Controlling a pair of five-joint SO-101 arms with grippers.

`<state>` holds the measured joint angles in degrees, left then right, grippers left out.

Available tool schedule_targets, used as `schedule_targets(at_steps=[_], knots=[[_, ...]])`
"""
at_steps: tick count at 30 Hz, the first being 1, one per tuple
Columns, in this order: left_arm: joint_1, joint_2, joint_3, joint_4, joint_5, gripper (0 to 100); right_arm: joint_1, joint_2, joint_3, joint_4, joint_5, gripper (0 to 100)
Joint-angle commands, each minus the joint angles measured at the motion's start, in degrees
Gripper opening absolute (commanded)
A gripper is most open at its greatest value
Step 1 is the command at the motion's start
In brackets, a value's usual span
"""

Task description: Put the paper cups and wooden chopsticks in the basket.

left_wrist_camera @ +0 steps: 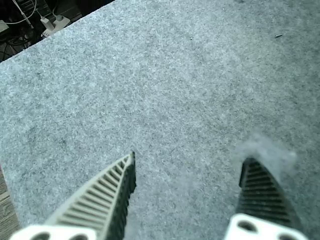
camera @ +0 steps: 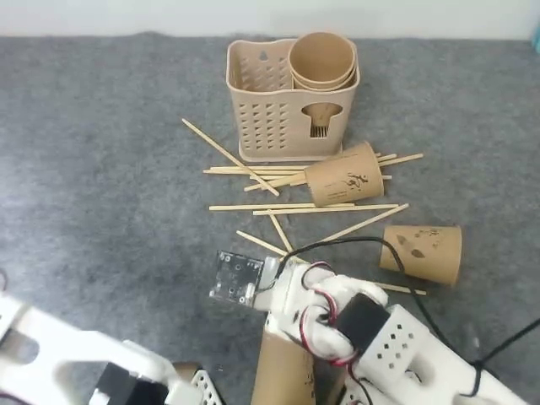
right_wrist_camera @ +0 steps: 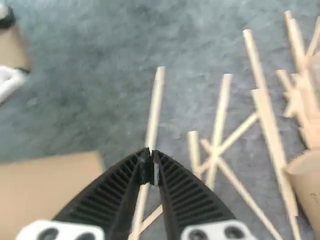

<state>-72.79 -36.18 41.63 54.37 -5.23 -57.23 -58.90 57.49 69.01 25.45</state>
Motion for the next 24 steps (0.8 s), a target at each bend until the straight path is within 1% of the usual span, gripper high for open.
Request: schedule_targets(at_steps=[1,3,5,8,12,16,19,24], knots=[[0.09,-1.76,-0.92,-0.88,-0.44,32,-6.20,-1.71,-5.01,6.90,-1.14,0.8],[0.18,-1.76,-0.92,-0.88,-0.44,32,-9.80,-1.54,-4.75,9.10,-1.23,0.8],[0.18,-1.76,-0.92,-0.88,-0.44,32,-11.82,-1.19,-3.69,9.89,-1.23,0.8],[0.18,-1.76,-0.92,-1.05,-0.44,32,-12.18,-1.10,-1.58,9.54,-0.44,0.8],[0.18,-1.76,-0.92,-1.05,-0.44,32,-12.18,-1.10,0.79,9.54,2.99,0.8],[1.41,-1.76,-0.75,-0.88,-0.44,32,-11.82,-1.10,6.77,6.55,8.44,0.9],[1.85,-1.76,-0.57,-0.79,-0.44,32,-8.66,-1.10,10.81,2.07,9.76,0.9],[1.85,-1.76,-0.57,-0.70,-0.44,32,3.38,-1.01,13.45,-5.67,13.71,0.9]])
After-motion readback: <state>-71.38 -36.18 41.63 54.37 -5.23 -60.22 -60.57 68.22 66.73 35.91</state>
